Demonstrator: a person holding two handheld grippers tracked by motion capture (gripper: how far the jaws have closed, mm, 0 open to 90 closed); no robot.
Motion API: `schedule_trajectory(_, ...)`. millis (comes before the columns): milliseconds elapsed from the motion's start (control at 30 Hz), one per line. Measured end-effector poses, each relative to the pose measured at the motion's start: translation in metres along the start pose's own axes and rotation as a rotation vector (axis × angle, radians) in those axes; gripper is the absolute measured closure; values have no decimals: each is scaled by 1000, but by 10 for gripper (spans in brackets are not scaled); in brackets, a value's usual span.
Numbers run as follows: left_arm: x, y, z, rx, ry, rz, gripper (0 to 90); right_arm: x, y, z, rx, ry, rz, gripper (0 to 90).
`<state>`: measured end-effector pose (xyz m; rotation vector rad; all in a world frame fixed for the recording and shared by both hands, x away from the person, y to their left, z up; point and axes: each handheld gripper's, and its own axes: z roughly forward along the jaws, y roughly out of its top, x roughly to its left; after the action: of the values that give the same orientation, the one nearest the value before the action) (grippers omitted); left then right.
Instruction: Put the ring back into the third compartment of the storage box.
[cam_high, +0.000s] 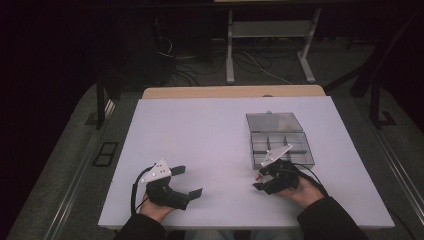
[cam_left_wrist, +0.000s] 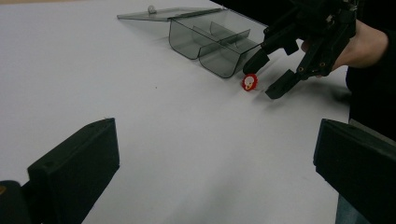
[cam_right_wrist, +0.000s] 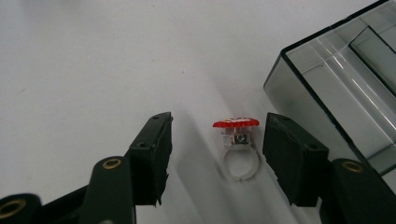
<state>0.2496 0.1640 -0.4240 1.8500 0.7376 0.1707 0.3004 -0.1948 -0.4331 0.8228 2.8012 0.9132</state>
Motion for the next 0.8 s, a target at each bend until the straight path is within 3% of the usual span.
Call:
schedule_trajectory(267, 0, 0, 0, -2, 1, -4, 0, -5, 2, 5, 13, -3, -15, 502)
schedule_trajectory(800, 0, 0, 0, -2, 2, 1, 0, -8, 5, 4, -10, 19, 12, 672)
